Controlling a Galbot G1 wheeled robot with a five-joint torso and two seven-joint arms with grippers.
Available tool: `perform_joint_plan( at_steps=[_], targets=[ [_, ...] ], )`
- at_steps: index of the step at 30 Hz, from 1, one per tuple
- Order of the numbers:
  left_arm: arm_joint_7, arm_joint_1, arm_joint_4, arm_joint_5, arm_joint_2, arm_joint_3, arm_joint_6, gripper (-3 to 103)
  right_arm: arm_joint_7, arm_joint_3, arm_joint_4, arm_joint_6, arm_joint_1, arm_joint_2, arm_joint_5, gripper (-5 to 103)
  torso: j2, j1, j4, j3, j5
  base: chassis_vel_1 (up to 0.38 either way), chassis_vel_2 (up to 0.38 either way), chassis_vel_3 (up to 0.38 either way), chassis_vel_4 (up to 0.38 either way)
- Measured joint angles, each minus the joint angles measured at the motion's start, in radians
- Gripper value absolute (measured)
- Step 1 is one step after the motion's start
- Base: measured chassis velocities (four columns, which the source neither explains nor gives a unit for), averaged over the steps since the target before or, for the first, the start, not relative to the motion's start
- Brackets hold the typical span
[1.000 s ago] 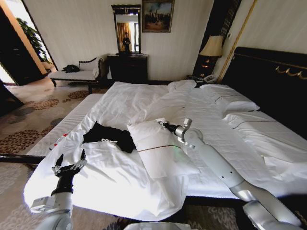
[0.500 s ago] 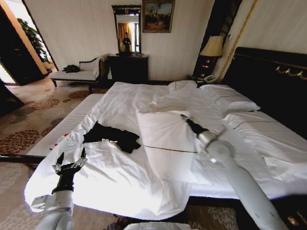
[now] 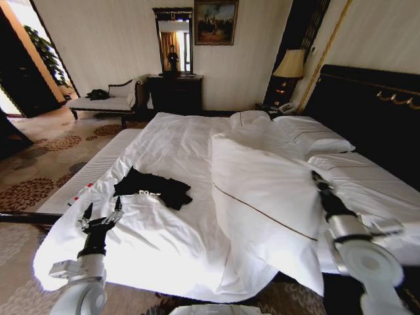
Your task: Fold the clothes on the bed.
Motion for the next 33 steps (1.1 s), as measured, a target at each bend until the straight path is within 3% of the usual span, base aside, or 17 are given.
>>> perform_joint_plan(
  at_steps=[4,9,11,20,26,33],
  targets=[
    [0.000,-0.020,0.023,-0.026,0.026,0.006,0.000,100,0.059,0.084,-0.009,0.053,-0.064,0.036,-0.073,1,0.000,0.000,0.0001,0.000,0.0000,0.000,0.000,0.000,0.000],
    [0.000,-0.028,0.041,-0.053,0.053,0.012,0.000,100,0.158,0.181,0.001,0.057,-0.122,0.072,-0.053,1,0.000,0.000,-0.0002,0.000,0.0000,0.000,0.000,0.000,0.000],
    [0.000,-0.032,0.052,-0.076,0.079,0.013,0.000,100,0.241,0.240,0.010,0.057,-0.154,0.088,-0.025,1,0.000,0.000,-0.0005,0.000,0.0000,0.000,0.000,0.000,0.000],
    [-0.006,-0.052,0.061,-0.142,0.145,0.014,0.012,100,0.422,0.330,0.013,0.093,-0.195,0.110,-0.054,1,0.000,0.000,0.0000,0.000,0.0000,0.000,0.000,0.000,0.000],
    [-0.009,-0.072,0.083,-0.166,0.177,0.019,0.022,100,0.464,0.391,-0.059,0.200,-0.227,0.147,-0.125,1,0.000,0.000,0.0000,0.000,0.0000,0.000,0.000,0.000,0.000],
    [-0.010,-0.085,0.109,-0.170,0.203,0.025,0.024,100,0.510,0.407,-0.205,0.242,-0.244,0.164,-0.100,1,0.000,0.000,0.0003,0.000,0.0001,0.000,0.000,0.000,0.000]
  ],
)
